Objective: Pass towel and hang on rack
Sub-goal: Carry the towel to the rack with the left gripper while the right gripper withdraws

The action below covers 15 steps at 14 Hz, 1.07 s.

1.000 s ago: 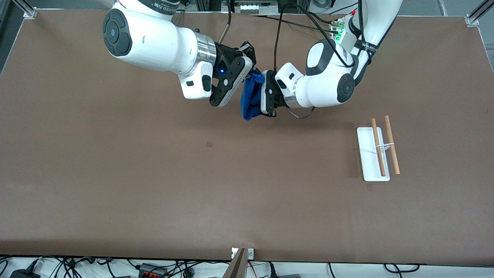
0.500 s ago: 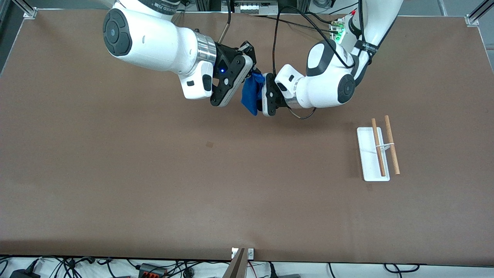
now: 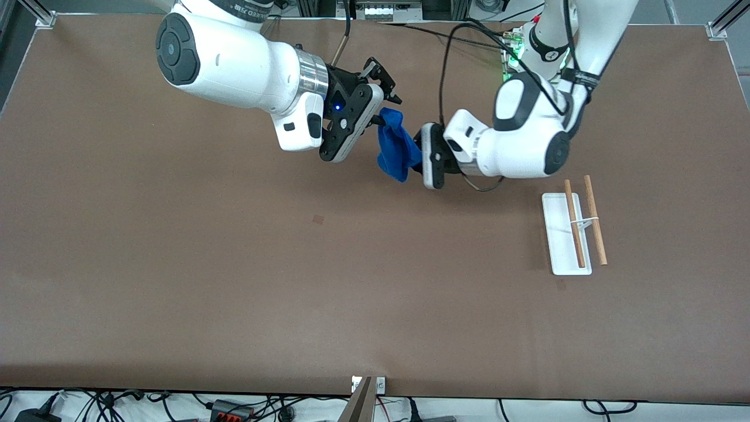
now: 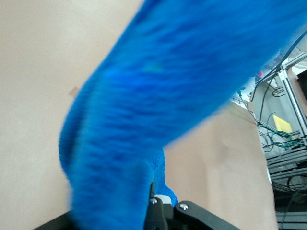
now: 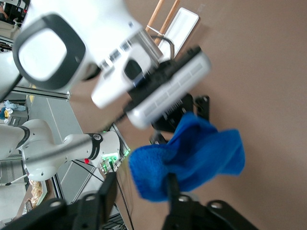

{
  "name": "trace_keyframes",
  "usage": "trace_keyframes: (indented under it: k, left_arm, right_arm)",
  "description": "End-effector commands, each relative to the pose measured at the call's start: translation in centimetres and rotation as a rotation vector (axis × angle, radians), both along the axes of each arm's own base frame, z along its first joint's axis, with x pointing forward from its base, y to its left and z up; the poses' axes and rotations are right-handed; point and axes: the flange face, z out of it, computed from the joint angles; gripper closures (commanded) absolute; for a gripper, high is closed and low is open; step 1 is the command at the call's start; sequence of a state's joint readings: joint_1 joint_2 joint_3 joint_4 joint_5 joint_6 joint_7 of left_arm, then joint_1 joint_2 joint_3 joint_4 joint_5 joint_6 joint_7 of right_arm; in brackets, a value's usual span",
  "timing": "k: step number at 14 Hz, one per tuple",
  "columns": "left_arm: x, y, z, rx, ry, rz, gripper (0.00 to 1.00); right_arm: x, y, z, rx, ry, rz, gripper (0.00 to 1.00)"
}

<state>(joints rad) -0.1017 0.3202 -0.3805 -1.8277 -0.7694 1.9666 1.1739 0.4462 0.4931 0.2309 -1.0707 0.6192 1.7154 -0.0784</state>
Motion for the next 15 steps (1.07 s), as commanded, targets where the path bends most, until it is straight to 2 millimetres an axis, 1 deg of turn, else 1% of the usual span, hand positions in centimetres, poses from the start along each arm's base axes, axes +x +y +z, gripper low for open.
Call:
trace_keyframes:
  k: [1, 3, 5, 6, 7, 8, 9, 11, 12, 13, 14, 15]
  left_arm:
    - [0.7, 4.4, 4.1, 0.085, -0.031, -0.02, 0.99]
    - [0.3, 6.8, 6.6, 0.179, -0.028, -0.016, 0.99]
    - [-0.8, 9.1, 8.9, 0.317, 0.024, 0.03, 0.99]
    - [-1.2, 10.0, 9.1, 0.394, 0.078, 0.069, 0.99]
    - [-0.8, 11.4, 9.7, 0.438, 0.108, 0.111, 0.99]
    - [0.1, 13.0, 10.2, 0.468, 0.116, 0.142, 0.99]
    - [0.6, 14.2, 10.3, 0.52, 0.119, 0.149, 0.99]
    - [0.9, 15.9, 11.2, 0.677, 0.145, 0.206, 1.0]
    - [1.0, 17.0, 11.3, 0.745, 0.163, 0.245, 1.0]
    - [1.2, 18.1, 10.9, 0.79, 0.212, 0.288, 1.0]
    - [1.3, 19.7, 10.4, 0.83, 0.286, 0.339, 1.0]
    - [1.6, 21.1, 10.2, 0.849, 0.331, 0.394, 1.0]
  right_arm:
    - [0.4, -0.1, 0.5, 0.016, -0.018, -0.016, 0.0]
    - [0.7, 0.0, 0.8, 0.031, -0.038, -0.037, 0.0]
    - [0.7, 0.2, 1.1, 0.044, -0.049, -0.049, 0.0]
    - [1.0, 0.1, 1.2, 0.054, -0.058, -0.064, 0.0]
    - [1.1, 0.2, 1.4, 0.059, -0.063, -0.078, 0.0]
    - [1.0, 0.4, 1.5, 0.063, -0.072, -0.086, 0.0]
    - [1.0, 0.5, 1.4, 0.062, -0.075, -0.088, 0.0]
    - [1.2, 0.3, 1.1, 0.027, -0.102, -0.087, 0.0]
    - [1.5, 0.0, 0.7, 0.002, -0.117, -0.087, 0.0]
    - [2.0, -0.6, -0.2, -0.039, -0.13, -0.091, 0.0]
    - [2.7, -1.5, -0.9, -0.077, -0.145, -0.101, 0.0]
    - [4.2, -3.4, -1.6, -0.116, -0.158, -0.13, 0.0]
